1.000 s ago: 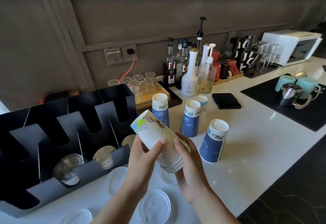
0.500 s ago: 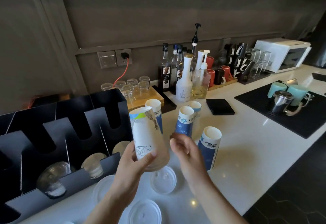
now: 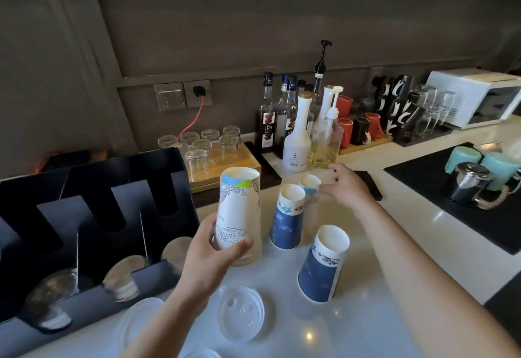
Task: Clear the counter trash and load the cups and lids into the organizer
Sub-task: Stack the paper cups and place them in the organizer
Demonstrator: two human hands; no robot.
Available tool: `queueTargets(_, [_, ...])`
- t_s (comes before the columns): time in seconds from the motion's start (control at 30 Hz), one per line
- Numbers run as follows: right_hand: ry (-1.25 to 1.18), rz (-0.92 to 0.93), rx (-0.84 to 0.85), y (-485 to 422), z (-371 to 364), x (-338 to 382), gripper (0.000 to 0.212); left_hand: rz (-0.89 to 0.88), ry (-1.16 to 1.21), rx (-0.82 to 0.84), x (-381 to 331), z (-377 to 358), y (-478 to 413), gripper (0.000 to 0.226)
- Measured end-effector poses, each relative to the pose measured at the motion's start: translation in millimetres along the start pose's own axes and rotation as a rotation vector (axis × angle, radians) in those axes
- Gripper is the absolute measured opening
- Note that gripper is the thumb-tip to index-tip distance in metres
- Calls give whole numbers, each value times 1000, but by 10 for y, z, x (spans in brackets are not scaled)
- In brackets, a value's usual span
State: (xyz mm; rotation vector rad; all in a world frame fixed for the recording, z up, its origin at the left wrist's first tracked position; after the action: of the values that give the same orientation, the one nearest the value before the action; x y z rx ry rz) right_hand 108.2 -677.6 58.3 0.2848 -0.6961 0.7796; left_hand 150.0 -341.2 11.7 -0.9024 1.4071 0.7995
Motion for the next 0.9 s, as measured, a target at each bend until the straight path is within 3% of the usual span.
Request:
queueTargets(0.13, [-1,-4,181,-342,-186,-88,105,-18,-31,-40,-43,-84,-130,63])
queueTargets(0.2, [-16,67,272,-424,-334,-67,95,-21,-42,-69,-67,-98,-174,65])
queueTargets(0.27, [48,149,339,-484,-491,-69,73,-18,-59,-82,-66,-120,-195,70])
queueTargets(0.43, [-1,164,230,-577,-561,-178,59,2,-91,-102,-12,-164,-191,75])
queueTargets(0.53, [-47,115,72,-574,-317,-168,65,7,-100,-112,-6,-151,-169,76])
queueTargets(0.67, [-415,167,-180,-357,280,111,61,8,-118,-127,8,-115,-120,73])
queueTargets(0.73, [-626,231,-230,-152,530,334,57,-10,-128,-127,-7,-127,-96,67])
queueTargets(0.9, [-942,325,8,222,495,832,54,-78,-170,-125,-118,-173,-47,60])
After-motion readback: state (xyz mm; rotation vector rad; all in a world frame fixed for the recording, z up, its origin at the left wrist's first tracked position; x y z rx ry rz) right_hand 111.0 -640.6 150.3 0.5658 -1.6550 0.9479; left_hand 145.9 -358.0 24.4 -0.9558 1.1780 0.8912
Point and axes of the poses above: each hand's wrist, its own y-axis away from the middle knuckle, its own z-axis out of the back of the hand, x = y × z, the point moved 6 cm from there along -y, towards the middle knuckle, and after that the axes turned 1 degree about -z, right-handed, at the moved point
